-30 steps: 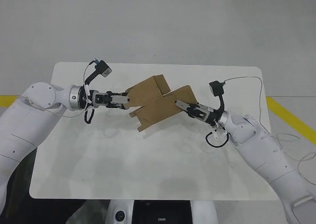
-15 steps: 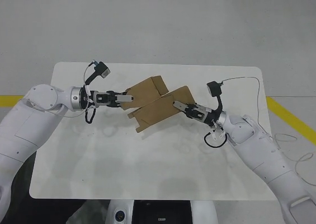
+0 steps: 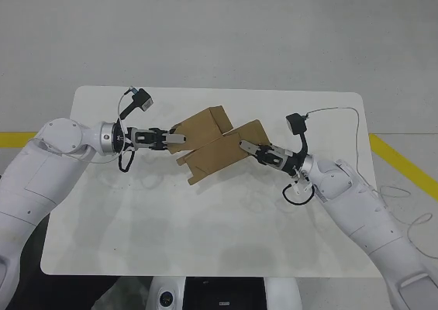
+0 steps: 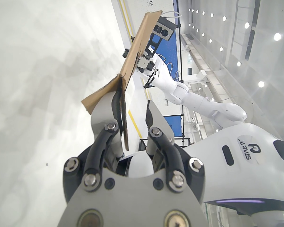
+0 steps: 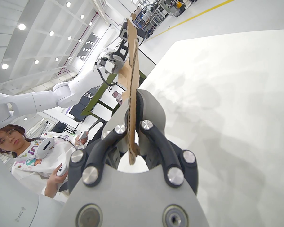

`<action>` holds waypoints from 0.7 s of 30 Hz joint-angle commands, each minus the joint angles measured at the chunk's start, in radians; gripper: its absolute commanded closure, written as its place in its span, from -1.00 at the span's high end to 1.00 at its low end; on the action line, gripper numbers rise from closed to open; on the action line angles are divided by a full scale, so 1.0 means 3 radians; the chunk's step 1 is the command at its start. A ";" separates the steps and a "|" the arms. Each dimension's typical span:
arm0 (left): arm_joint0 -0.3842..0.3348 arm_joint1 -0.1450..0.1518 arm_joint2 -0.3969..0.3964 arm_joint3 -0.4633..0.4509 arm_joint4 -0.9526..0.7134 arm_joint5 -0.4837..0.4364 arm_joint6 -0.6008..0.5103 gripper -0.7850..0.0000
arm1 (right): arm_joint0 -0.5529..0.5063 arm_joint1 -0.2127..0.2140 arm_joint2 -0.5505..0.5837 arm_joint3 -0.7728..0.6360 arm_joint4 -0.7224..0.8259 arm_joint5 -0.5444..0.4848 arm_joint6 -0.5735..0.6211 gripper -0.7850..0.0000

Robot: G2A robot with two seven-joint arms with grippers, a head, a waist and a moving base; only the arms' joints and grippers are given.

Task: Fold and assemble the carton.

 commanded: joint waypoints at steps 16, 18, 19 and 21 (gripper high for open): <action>0.0011 -0.0049 -0.0203 0.0022 0.0095 0.0002 -0.0149 -1.00 | -0.0057 0.0099 0.0369 0.0114 0.0037 -0.0070 0.0389 1.00; -0.0012 -0.0047 -0.0235 0.0019 0.0151 -0.0019 -0.0212 -1.00 | -0.0072 0.0138 0.0456 0.0070 0.0055 -0.0065 0.0518 1.00; -0.0025 -0.0046 -0.0248 0.0020 0.0191 -0.0028 -0.0241 -1.00 | -0.0083 0.0155 0.0490 0.0037 0.0074 -0.0056 0.0583 1.00; -0.0055 -0.0045 -0.0272 0.0020 0.0291 -0.0046 -0.0284 -1.00 | -0.0102 0.0182 0.0530 -0.0039 0.0134 -0.0045 0.0735 1.00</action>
